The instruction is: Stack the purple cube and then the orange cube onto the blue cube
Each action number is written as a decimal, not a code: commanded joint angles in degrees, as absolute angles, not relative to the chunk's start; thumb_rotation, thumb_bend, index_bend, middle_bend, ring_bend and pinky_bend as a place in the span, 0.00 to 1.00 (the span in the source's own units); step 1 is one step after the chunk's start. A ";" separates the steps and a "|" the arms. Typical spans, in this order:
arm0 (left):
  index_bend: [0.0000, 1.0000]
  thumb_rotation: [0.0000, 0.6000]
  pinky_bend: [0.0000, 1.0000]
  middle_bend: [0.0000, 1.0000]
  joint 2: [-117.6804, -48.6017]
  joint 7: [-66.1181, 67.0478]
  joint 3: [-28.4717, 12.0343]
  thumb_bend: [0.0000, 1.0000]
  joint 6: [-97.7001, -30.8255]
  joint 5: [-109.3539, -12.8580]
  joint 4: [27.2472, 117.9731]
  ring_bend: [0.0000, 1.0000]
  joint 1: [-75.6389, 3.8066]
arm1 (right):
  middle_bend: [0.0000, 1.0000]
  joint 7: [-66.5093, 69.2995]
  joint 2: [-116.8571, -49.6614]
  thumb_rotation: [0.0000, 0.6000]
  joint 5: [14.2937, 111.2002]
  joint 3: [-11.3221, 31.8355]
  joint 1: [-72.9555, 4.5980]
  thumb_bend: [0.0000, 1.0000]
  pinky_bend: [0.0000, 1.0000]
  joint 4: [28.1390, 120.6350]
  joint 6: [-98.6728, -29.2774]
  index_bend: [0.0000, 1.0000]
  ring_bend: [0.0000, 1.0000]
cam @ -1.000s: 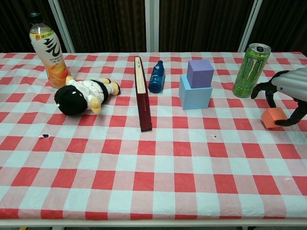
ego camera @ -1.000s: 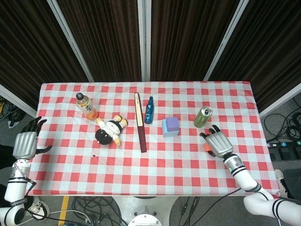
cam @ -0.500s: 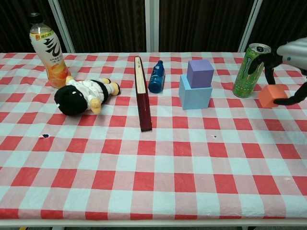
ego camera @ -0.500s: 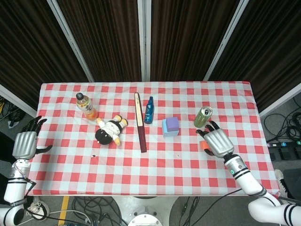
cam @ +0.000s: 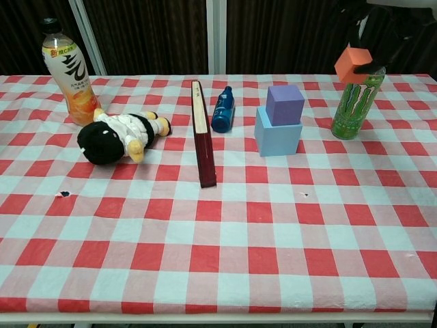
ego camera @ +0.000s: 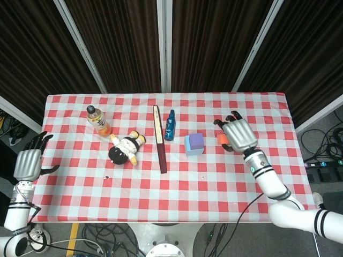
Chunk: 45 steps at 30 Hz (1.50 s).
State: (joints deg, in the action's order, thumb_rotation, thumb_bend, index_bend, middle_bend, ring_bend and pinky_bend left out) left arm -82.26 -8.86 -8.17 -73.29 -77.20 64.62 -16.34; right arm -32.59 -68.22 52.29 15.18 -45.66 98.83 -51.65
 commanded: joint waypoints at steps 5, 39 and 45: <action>0.20 1.00 0.23 0.18 -82.19 -9.59 -8.20 0.09 -72.95 -77.10 64.55 0.13 -16.41 | 0.54 -39.67 -71.56 1.00 37.13 17.14 -56.92 0.17 0.13 94.36 -46.61 0.26 0.23; 0.20 1.00 0.23 0.18 -81.42 -12.23 -8.10 0.09 -73.26 -77.83 64.94 0.13 -16.35 | 0.55 -45.30 -75.41 1.00 18.79 7.99 -72.21 0.17 0.13 93.07 -48.36 0.26 0.23; 0.20 1.00 0.23 0.18 -81.42 -12.33 -8.11 0.09 -73.24 -77.79 64.87 0.13 -16.36 | 0.55 -44.31 -75.54 1.00 18.85 7.40 -72.52 0.17 0.13 92.88 -48.09 0.26 0.23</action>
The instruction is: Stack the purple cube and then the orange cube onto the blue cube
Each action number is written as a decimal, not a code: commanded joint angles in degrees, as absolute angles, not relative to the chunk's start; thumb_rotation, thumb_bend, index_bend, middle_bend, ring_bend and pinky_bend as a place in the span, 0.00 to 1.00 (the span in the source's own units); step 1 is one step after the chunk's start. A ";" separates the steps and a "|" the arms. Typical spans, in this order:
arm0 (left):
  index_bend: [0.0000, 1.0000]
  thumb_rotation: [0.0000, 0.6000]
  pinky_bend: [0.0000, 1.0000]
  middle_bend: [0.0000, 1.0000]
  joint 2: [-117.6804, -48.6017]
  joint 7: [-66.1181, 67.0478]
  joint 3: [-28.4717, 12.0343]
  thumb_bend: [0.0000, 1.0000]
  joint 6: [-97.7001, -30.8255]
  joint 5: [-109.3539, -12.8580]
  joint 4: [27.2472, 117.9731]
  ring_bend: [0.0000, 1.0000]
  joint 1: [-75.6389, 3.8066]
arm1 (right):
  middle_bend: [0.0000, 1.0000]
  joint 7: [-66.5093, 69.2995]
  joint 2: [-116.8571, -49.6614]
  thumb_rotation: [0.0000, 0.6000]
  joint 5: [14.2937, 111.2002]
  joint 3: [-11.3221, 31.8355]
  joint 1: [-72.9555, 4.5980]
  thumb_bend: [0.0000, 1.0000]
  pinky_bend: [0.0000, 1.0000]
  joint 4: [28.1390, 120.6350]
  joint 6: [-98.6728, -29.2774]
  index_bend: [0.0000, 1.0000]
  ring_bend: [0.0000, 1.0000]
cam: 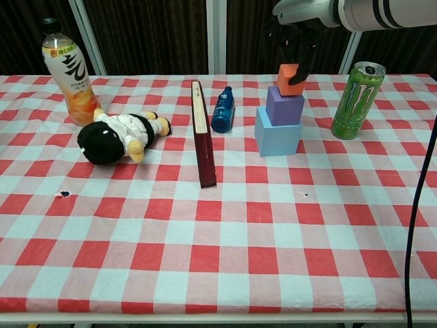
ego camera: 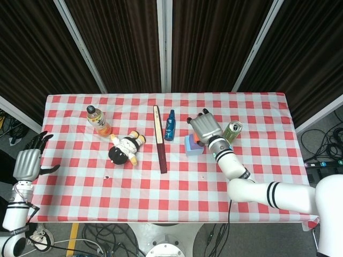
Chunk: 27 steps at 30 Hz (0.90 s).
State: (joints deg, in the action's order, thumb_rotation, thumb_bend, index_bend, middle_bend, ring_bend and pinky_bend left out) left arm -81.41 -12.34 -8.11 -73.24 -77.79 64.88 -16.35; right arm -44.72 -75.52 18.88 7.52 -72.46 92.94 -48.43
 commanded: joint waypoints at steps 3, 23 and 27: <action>0.20 1.00 0.23 0.18 -81.45 -12.36 -8.09 0.09 -73.13 -77.72 64.81 0.13 -16.36 | 0.53 -43.63 -75.59 1.00 18.94 7.26 -72.69 0.16 0.13 92.54 -47.58 0.26 0.23; 0.20 1.00 0.23 0.18 -81.42 -12.42 -8.13 0.09 -73.29 -77.68 64.84 0.13 -16.31 | 0.37 -40.31 -73.99 1.00 19.66 6.11 -73.33 0.05 0.11 92.97 -46.28 0.25 0.18; 0.20 1.00 0.23 0.18 -81.37 -12.29 -8.22 0.09 -73.49 -77.62 64.80 0.13 -16.25 | 0.35 -38.47 -71.44 1.00 23.50 7.51 -72.25 0.04 0.09 96.28 -49.95 0.23 0.15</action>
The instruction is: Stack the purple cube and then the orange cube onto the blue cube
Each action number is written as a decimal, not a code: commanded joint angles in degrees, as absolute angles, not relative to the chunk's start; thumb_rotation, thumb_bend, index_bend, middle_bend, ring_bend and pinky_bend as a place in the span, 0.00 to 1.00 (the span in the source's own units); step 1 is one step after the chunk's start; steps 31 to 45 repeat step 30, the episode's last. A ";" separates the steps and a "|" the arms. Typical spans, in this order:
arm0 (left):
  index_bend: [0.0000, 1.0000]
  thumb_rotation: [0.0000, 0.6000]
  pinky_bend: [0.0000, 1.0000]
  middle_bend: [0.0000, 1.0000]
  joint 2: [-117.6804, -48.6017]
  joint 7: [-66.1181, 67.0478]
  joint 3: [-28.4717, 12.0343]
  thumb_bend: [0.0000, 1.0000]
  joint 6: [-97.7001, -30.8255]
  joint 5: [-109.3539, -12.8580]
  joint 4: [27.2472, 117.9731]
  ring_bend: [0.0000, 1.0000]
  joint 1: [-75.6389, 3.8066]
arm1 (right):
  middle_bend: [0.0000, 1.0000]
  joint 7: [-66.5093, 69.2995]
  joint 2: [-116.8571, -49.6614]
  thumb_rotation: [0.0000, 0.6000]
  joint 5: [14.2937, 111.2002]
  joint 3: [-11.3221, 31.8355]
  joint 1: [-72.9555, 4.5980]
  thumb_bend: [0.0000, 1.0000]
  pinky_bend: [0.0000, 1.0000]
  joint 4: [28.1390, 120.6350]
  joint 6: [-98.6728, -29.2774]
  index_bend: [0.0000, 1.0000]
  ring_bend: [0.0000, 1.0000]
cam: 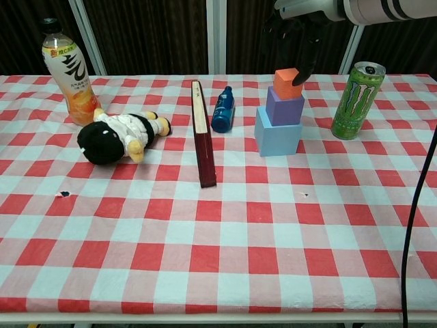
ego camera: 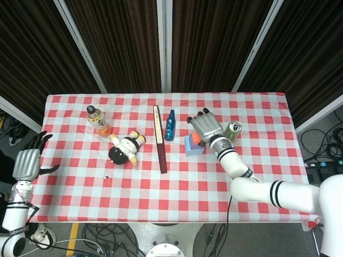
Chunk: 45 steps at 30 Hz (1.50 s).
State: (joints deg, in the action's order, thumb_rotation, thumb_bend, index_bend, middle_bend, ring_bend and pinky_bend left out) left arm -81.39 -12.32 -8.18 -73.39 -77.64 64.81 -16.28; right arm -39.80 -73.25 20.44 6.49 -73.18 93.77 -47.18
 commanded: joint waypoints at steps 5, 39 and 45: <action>0.20 1.00 0.23 0.18 -81.21 -12.17 -8.41 0.09 -73.96 -77.61 64.96 0.13 -16.16 | 0.35 -36.42 -64.32 1.00 39.06 6.59 -65.09 0.02 0.09 108.34 -63.96 0.23 0.15; 0.20 1.00 0.23 0.18 -81.98 -7.00 -5.91 0.09 -75.20 -81.79 67.50 0.13 -17.16 | 0.23 -18.64 -80.49 1.00 74.53 -7.58 -20.17 0.05 0.02 87.58 -97.00 0.08 0.07; 0.20 1.00 0.23 0.18 -81.98 -7.00 -5.91 0.09 -75.20 -81.79 67.50 0.13 -17.16 | 0.23 -18.64 -80.49 1.00 74.53 -7.58 -20.17 0.05 0.02 87.58 -97.00 0.08 0.07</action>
